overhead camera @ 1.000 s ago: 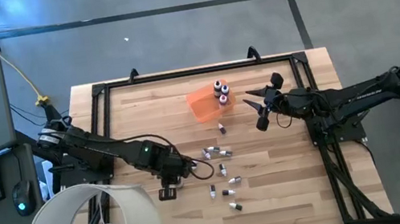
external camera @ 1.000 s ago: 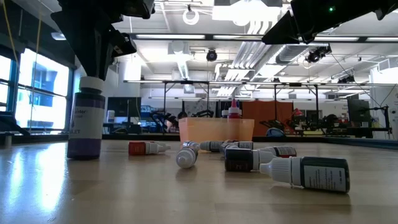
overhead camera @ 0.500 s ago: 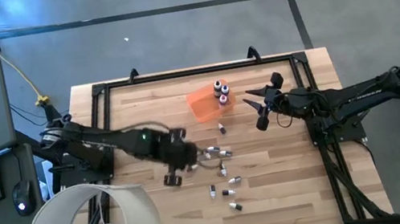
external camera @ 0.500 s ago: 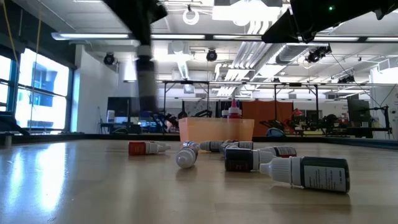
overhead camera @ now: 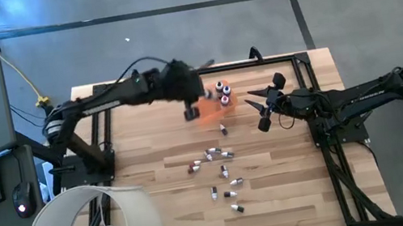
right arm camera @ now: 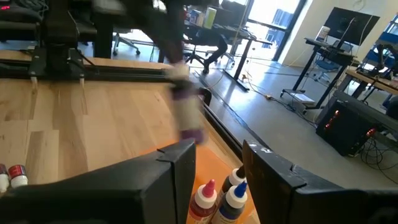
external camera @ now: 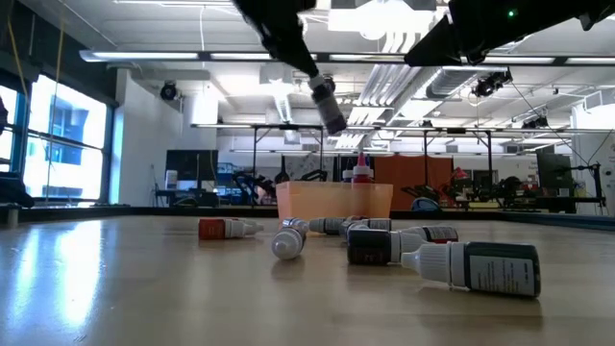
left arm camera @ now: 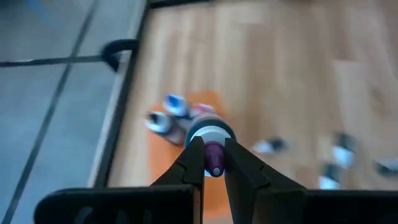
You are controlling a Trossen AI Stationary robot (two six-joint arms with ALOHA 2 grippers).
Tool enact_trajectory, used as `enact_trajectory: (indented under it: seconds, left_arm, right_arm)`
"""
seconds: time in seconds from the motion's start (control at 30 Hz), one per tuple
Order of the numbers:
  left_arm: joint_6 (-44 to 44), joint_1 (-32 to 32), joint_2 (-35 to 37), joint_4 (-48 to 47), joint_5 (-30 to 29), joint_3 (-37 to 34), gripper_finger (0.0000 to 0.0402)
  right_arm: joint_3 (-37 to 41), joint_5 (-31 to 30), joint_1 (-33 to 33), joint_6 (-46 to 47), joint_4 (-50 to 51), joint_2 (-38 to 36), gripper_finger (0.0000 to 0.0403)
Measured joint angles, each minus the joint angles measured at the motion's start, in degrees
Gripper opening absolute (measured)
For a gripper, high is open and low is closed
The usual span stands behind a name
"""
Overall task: Pick & Place food coloring
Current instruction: Put the big violet food coloring bottle into the orange bin
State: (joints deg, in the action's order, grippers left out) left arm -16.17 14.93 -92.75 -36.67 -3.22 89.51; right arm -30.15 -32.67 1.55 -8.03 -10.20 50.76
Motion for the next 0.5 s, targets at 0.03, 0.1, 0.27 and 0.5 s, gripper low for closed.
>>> enact_trajectory:
  seconds: [0.03,0.1,0.27,0.5]
  left_arm:
    - [0.47,1.30,-1.25,1.14,0.02,0.05,0.0026]
    - [2.17,3.50,-3.54,0.97,-0.26,-0.32,0.0026]
    - [4.24,6.53,-8.88,3.71,-0.04,-0.16,0.0026]
    - [4.21,6.83,-15.40,6.50,-0.59,0.56,0.0026]
  right_arm:
    - [0.00,-0.01,0.00,0.00,-0.01,0.00,0.0126]
    - [0.00,0.00,-0.01,0.00,0.00,0.00,0.0126]
    - [0.00,-0.03,0.00,0.02,0.03,0.00,0.0126]
    - [0.00,0.07,0.01,0.02,0.04,0.00,0.0126]
